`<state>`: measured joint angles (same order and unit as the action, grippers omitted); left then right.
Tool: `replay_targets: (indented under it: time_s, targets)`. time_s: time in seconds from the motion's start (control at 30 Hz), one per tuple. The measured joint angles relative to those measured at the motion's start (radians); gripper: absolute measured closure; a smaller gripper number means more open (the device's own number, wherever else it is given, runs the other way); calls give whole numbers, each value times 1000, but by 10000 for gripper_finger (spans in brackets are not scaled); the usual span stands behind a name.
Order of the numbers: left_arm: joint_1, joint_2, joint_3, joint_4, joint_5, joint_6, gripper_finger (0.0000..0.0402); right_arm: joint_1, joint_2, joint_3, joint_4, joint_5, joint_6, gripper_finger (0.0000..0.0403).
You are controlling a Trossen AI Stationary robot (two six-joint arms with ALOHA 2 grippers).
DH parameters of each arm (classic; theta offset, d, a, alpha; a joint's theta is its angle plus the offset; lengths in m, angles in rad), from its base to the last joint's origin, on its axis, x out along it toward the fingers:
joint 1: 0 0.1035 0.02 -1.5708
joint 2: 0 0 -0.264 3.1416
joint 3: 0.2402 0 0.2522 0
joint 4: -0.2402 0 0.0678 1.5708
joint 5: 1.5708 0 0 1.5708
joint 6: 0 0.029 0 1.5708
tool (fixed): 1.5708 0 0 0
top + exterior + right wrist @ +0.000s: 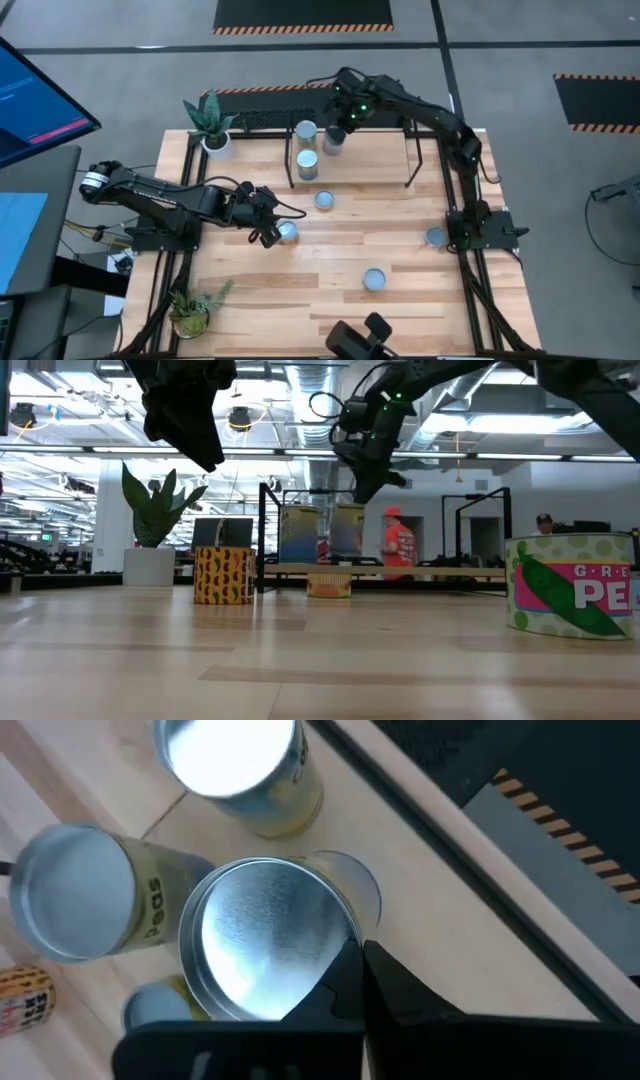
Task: Pick and place cans onto a shelf
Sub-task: Put the canned peaches on the shelf
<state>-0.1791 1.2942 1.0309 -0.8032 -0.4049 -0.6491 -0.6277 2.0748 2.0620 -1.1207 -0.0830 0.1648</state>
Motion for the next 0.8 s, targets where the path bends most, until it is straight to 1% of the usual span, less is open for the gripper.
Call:
replay_targets:
  time_s: [0.17, 0.37, 0.5, 0.7, 0.8]
  targets:
    - [0, 0, 0, 1, 1, 0, 239, 13, 40, 7, -37, 1, -9, 399]
    - [0, 0, 0, 1, 1, 1, 239, 28, 40, 8, -28, 4, -16, 367]
    - [0, 0, 0, 1, 1, 1, 239, 25, 41, 8, -24, 37, -17, 348]
    - [0, 0, 0, 1, 1, 0, 239, 16, 40, 8, 18, 42, -42, 337]
    - [0, 0, 0, 1, 2, 0, 239, 16, 19, 7, 22, 42, -42, 336]
